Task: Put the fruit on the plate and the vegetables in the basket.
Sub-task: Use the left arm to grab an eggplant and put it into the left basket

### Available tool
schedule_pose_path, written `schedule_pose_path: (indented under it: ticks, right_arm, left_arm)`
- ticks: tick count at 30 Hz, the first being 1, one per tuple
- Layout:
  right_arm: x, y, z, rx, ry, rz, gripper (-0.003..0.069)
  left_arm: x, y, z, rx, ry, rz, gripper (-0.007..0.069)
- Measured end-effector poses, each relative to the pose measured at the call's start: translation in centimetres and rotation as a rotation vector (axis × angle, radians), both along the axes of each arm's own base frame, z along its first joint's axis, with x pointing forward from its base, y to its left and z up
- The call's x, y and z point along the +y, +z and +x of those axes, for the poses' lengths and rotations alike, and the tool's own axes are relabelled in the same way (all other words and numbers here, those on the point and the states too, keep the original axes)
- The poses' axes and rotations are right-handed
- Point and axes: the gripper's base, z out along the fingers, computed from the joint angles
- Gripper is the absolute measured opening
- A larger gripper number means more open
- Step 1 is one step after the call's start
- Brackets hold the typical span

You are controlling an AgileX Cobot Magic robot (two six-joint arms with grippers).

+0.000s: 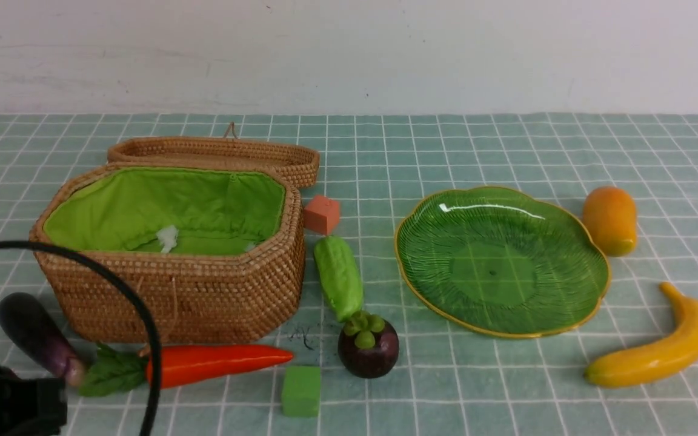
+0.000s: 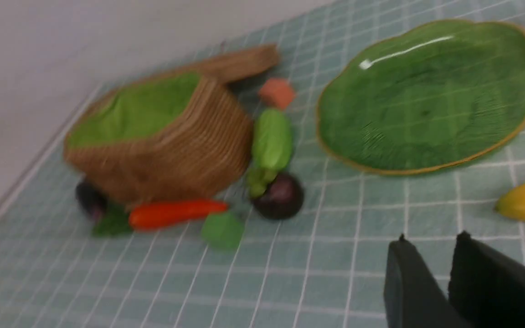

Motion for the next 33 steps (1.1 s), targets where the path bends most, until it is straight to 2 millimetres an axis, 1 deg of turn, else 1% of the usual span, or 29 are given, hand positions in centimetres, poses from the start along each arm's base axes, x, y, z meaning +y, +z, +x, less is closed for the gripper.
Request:
schedule_pose_path:
  ticks: [2,3,4,5,6,9,12,13,14,15,16,18,19,22,23,25,26,27,29,33]
  right_arm:
    - [0.3,3.5,-0.3,-0.009,0.104,-0.077,0.0153]
    - [0.5,4.7,-0.3,-0.007,0.148,-0.115,0.0153]
    - [0.6,5.0,-0.1,-0.001,0.161,-0.124,0.0153]
    - [0.8,7.0,-0.1,-0.024,0.208,-0.160,0.0153]
    - [1.0,8.6,0.1,-0.049,0.248,-0.194,0.0153]
    - [1.4,11.2,0.7,-0.105,0.294,-0.236,0.0153]
    - [1.7,12.8,1.0,-0.156,0.335,-0.256,0.0153]
    - [1.9,13.0,1.0,-0.174,0.353,-0.268,0.0153]
    - [1.9,13.1,1.0,-0.177,0.358,-0.266,0.0153]
    - [2.0,13.2,0.9,-0.195,0.378,-0.279,0.0153]
    - [2.0,13.2,0.9,-0.199,0.383,-0.284,0.0153]
    - [2.0,13.2,0.7,-0.216,0.406,-0.301,0.0154]
    - [2.0,13.2,0.7,-0.219,0.407,-0.304,0.0154]
    - [2.0,13.3,0.7,-0.226,0.416,-0.317,0.0158]
    - [2.0,13.3,0.7,-0.226,0.416,-0.317,0.0158]
    - [2.0,13.2,0.7,-0.226,0.418,-0.319,0.0158]
    - [2.0,13.2,0.6,-0.226,0.418,-0.319,0.0158]
    - [2.0,13.2,0.6,-0.226,0.418,-0.319,0.0158]
    - [2.0,13.2,0.6,-0.224,0.419,-0.320,0.0158]
    - [2.1,13.2,0.6,-0.223,0.427,-0.312,0.0160]
  left_arm:
    - [0.4,0.5,0.5,-0.020,0.043,0.027,-0.0013]
    - [0.6,0.7,0.9,-0.029,0.062,0.040,-0.0013]
    - [0.7,0.7,1.0,-0.033,0.073,0.047,-0.0013]
    - [0.9,0.7,1.6,-0.037,0.104,0.066,-0.0013]
    - [1.3,0.5,2.2,-0.037,0.145,0.083,-0.0013]
    - [2.2,0.0,3.5,0.002,0.228,0.105,-0.0013]
    - [3.9,-1.0,4.7,0.055,0.321,0.126,-0.0013]
    - [5.0,-1.4,5.1,0.075,0.380,0.124,-0.0013]
    - [5.2,-1.4,5.1,0.074,0.387,0.124,-0.0013]
    - [6.2,-1.7,5.4,0.085,0.438,0.112,-0.0013]
    - [6.5,-1.8,5.4,0.088,0.456,0.099,-0.0013]
    - [8.2,-2.6,6.2,0.101,0.533,0.024,-0.0013]
    - [8.3,-2.6,6.2,0.103,0.532,0.011,-0.0013]
    - [9.3,-4.5,8.1,0.124,0.559,-0.128,-0.0013]
    - [9.4,-4.7,8.3,0.132,0.562,-0.136,-0.0013]
    - [10.0,-5.8,9.3,0.132,0.583,-0.199,-0.0013]
    - [10.6,-6.5,10.0,0.138,0.595,-0.226,-0.0005]
    - [10.7,-6.7,10.2,0.140,0.598,-0.232,-0.0001]
    - [11.4,-7.6,11.1,0.149,0.610,-0.258,0.0041]
    - [12.5,-8.4,13.0,0.126,0.623,-0.294,0.0217]
